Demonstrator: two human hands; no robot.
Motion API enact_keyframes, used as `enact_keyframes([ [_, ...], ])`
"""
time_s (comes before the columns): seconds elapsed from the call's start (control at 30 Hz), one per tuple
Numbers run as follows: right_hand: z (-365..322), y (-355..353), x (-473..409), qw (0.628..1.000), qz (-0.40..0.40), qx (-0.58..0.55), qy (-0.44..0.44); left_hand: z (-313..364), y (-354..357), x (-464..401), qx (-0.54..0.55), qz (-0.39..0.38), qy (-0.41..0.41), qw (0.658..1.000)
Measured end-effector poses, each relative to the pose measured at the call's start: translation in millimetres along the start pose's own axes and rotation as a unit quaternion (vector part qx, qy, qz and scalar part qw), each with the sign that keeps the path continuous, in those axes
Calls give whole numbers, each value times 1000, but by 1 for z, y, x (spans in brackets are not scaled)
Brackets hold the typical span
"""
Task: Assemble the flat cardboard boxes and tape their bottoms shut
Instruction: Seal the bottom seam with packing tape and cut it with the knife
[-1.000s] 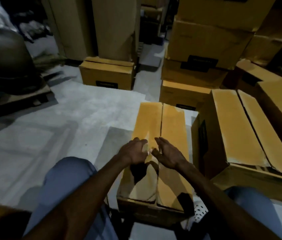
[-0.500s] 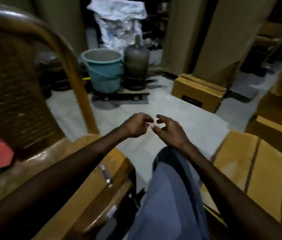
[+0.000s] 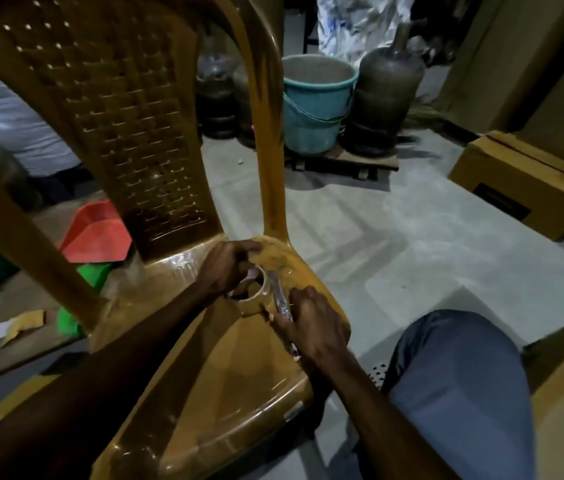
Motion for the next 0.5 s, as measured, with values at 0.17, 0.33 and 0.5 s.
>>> enact_keyframes([
  [0.17, -1, 3, 0, 999, 19, 33, 8, 3, 3, 7, 15, 34, 8, 999],
  [0.33, 4, -1, -6, 995, 69, -24, 69, -13, 6, 37, -80, -25, 22, 996],
  [0.5, 8, -4, -6, 980, 106, -116, 121, -34, 17, 41, -121, -72, -11, 990],
])
Point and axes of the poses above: each hand's wrist, its own x-axis away from the middle knuckle, its own y-axis out of the palm, z = x × y, the point moved 1 cm from there along -x, towards the middle knuckle, and after that the axes turned 1 degree about x, right-handed, at the moved point
